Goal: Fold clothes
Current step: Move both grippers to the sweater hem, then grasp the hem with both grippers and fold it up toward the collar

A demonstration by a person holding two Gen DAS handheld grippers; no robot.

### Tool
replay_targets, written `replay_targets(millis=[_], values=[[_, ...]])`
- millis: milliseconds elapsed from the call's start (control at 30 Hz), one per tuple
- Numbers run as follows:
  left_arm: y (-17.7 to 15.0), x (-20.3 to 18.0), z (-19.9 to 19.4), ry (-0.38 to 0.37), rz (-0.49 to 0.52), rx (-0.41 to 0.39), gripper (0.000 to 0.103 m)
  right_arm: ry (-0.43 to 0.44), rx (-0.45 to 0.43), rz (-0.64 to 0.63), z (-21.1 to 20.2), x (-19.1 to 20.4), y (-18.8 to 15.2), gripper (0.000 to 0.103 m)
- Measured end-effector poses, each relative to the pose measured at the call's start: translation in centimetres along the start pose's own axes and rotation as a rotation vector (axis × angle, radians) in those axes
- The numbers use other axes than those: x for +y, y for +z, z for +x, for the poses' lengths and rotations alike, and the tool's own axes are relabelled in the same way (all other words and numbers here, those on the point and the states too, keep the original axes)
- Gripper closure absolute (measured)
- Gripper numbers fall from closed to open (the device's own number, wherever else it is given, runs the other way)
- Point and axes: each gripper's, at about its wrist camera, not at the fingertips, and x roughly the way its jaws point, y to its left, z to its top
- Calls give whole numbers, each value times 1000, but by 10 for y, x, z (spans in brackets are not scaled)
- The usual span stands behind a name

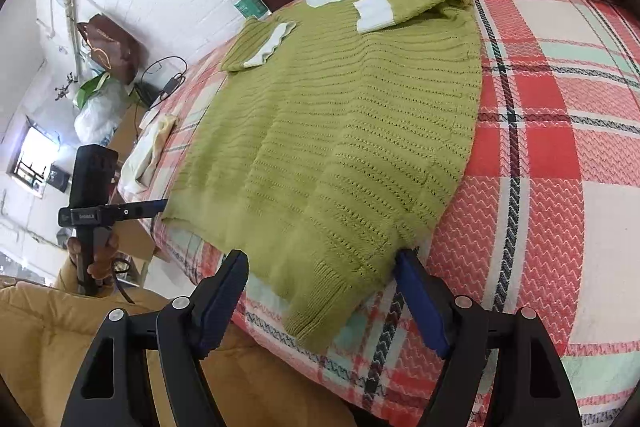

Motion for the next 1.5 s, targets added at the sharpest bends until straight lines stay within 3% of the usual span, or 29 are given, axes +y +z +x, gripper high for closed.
replay_targets(millis=[200,367,500,533,567,600,633,667,767,967,1133,1300,1500], values=[[2,11,-2,-77,-90,-13,19,25,-22,20,-1,-3,-5,27],[2,4,0,-32,-70,-5,21,22,-18,30,-2,-3,-8,27],[6,-2,3,16,-58,8,21,-58,-32,17,2,6,-8,31],[8,-3,4,34,-52,18,25,-87,-34,6,3,9,-8,43],[10,-4,4,52,-46,28,43,-116,-36,-7,4,11,-8,52],[12,-4,5,70,-46,39,66,-116,-32,-2,6,10,-8,75],[14,-2,6,87,-62,53,75,-111,-29,6,7,8,-8,89],[16,2,6,90,-85,61,85,-107,-25,14,8,5,-8,89],[18,12,2,34,-153,80,92,-58,-38,59,4,-3,-5,92],[33,16,-11,-142,-232,78,92,77,-115,113,-18,-6,17,93],[67,16,-30,-246,-269,29,92,164,-181,128,-28,-8,54,94],[120,19,-44,-309,-294,-25,92,215,-240,154,-29,-20,109,94],[203,23,-37,-323,-323,-65,92,216,-270,212,-13,-45,187,94]])
